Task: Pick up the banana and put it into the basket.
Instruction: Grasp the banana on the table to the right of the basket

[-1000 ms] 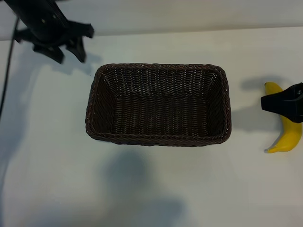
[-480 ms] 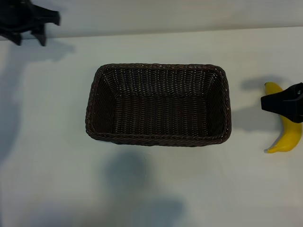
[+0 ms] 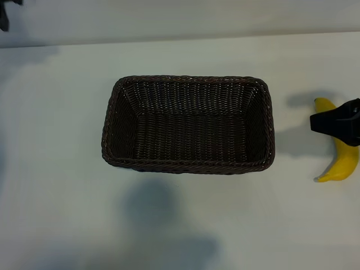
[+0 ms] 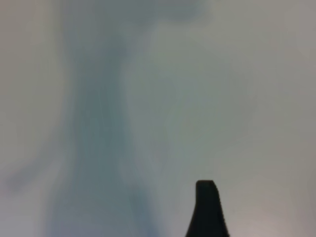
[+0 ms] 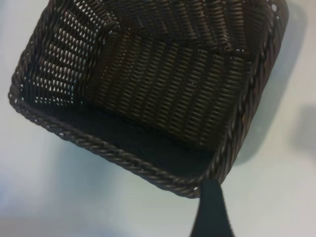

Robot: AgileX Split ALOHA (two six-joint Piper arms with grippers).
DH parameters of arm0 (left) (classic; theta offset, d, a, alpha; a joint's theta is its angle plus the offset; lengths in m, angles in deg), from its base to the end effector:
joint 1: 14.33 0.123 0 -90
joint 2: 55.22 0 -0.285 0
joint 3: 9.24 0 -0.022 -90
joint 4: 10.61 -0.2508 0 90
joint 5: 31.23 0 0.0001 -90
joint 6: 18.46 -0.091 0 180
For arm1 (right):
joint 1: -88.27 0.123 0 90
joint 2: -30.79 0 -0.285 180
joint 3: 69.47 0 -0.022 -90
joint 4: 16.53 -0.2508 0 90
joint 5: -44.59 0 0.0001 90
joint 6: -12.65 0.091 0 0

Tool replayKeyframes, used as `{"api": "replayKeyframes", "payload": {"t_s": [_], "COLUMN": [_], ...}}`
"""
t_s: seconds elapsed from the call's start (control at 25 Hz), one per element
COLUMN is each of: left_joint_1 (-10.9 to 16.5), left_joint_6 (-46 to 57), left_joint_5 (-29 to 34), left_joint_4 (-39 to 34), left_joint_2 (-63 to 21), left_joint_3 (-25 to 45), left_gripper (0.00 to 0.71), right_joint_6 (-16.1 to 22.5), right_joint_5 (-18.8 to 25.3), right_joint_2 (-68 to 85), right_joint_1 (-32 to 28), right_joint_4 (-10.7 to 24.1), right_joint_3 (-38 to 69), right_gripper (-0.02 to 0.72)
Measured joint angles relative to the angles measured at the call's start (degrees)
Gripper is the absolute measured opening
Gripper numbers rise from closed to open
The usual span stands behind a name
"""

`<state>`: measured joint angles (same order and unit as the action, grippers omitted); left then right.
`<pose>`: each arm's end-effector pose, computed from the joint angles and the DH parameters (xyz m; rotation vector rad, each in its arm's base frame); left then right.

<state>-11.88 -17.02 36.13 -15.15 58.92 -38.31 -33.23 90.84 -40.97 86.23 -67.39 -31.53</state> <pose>0.4059 0.0240 0.3461 -0.0736 2.6581 0.1130 0.2012 0.0439 0.2696 -0.3161 2.3750 0.6764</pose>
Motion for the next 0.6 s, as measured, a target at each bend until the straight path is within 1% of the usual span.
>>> {"api": "replayKeyframes", "payload": {"t_s": [0.12, 0.36, 0.6], "left_joint_1": [0.0, 0.0, 0.0], "left_joint_6": [-0.3, -0.7, -0.7], "left_joint_5": [0.0, 0.0, 0.0], "left_joint_4": [0.0, 0.0, 0.0], "left_joint_2": [-5.3, -18.9, -33.4], "left_joint_3": [4.4, 16.9, 33.7], "left_gripper": [0.557, 0.557, 0.557], "right_joint_6": [0.0, 0.0, 0.0], "right_joint_5": [0.1, 0.1, 0.3], "right_joint_2": [0.0, 0.0, 0.0], "right_joint_1": [0.0, 0.0, 0.0], "right_joint_4": [0.0, 0.0, 0.5], "right_joint_3": [0.0, 0.0, 0.0], "right_gripper": [0.516, 0.516, 0.516]}}
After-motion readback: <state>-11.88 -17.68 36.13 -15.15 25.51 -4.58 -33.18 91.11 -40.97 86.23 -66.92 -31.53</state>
